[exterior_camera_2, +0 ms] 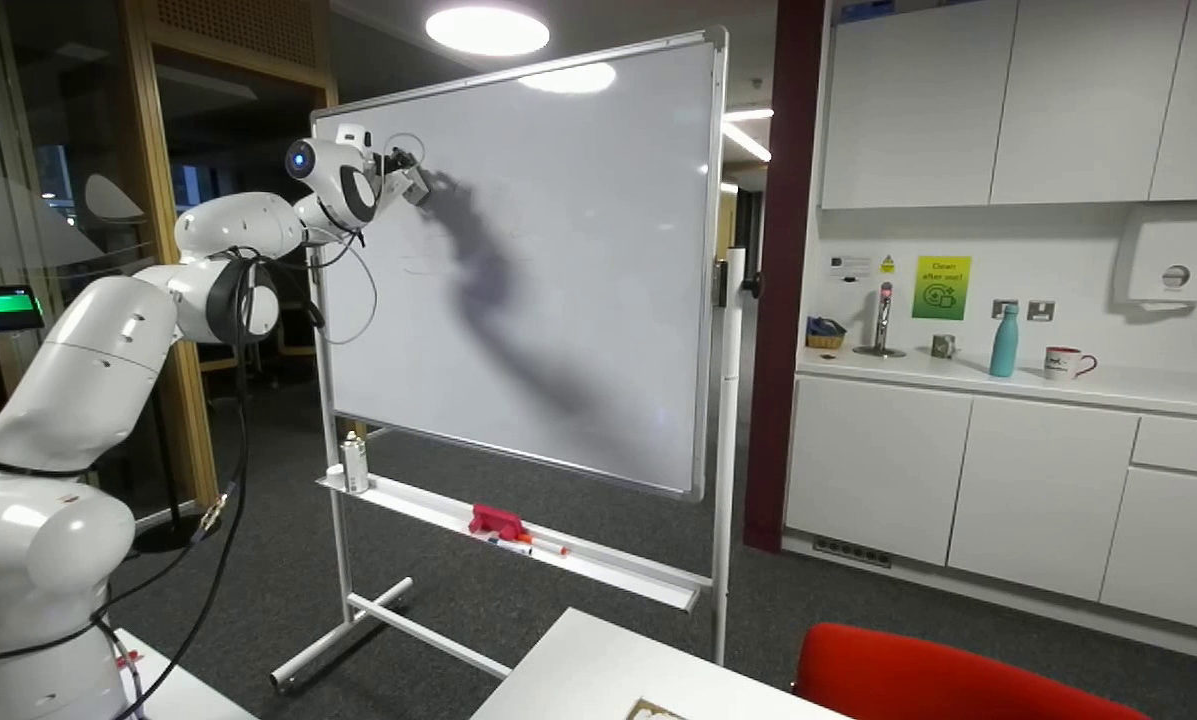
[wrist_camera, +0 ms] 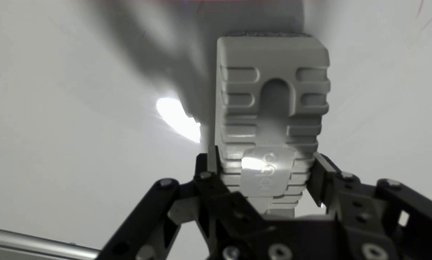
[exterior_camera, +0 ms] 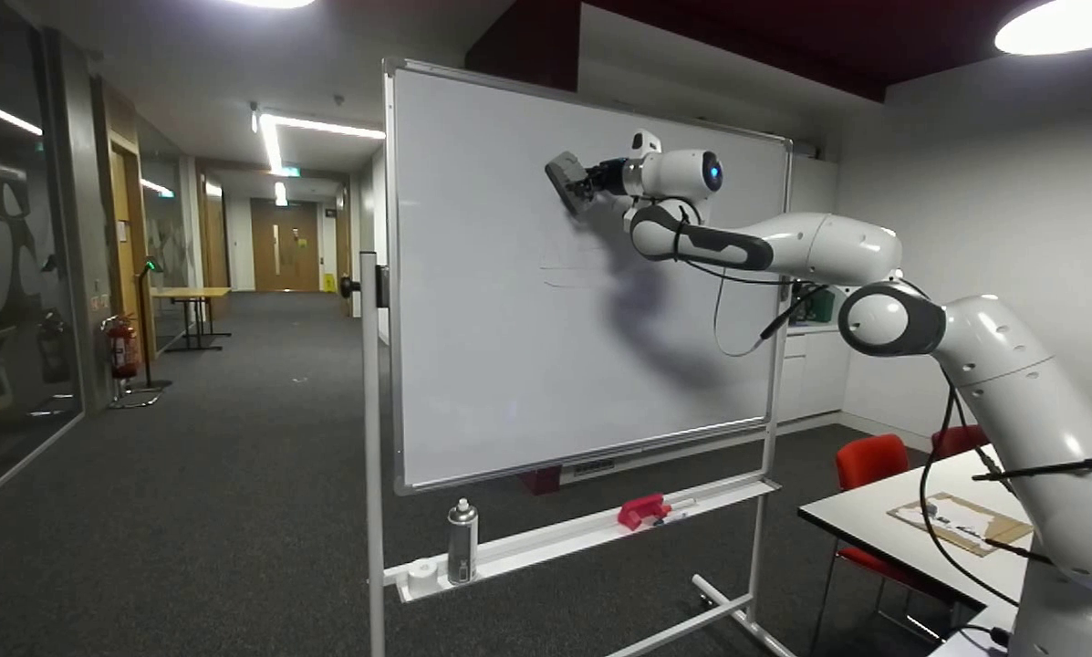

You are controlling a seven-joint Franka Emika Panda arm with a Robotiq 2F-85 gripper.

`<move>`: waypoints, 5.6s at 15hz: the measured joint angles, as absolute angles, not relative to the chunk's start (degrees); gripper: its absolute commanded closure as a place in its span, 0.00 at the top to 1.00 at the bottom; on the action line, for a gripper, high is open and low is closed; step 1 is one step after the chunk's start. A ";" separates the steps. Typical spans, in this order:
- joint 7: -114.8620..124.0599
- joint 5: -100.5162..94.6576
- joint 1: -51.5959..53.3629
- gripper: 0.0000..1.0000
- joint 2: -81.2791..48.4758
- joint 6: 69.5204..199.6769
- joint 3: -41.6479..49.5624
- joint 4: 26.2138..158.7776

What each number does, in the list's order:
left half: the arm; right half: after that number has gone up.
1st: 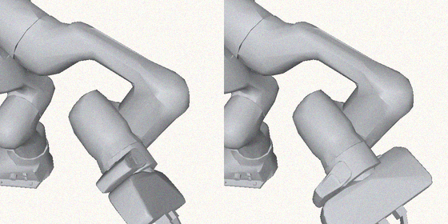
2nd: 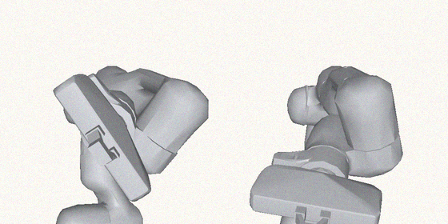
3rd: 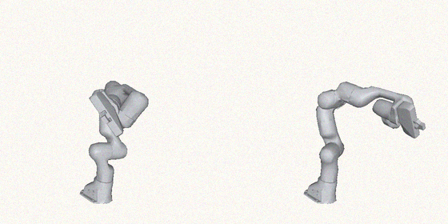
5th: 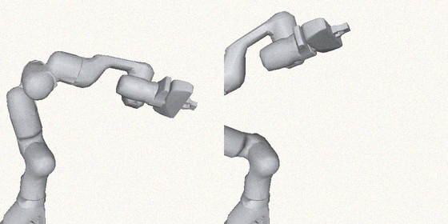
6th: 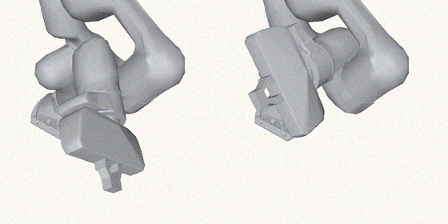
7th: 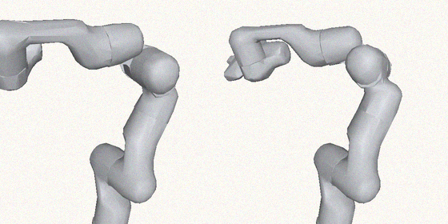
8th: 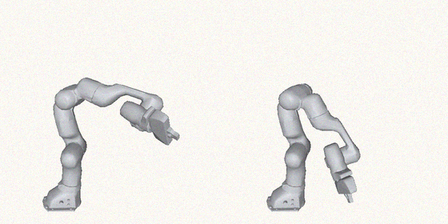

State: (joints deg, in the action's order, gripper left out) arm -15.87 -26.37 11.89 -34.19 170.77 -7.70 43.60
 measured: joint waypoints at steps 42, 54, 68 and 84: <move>19.30 -29.44 33.20 0.34 -21.14 188.30 30.01 73.16; 19.55 -26.45 33.63 0.34 -22.04 189.20 37.84 71.35; 22.08 -54.43 -3.07 0.34 -23.93 198.00 -12.50 72.59; 22.27 -51.98 -9.92 0.34 -27.70 197.65 -16.69 63.35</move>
State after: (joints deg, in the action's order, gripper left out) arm 22.27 -51.98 -9.92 -27.70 197.65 -16.69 63.35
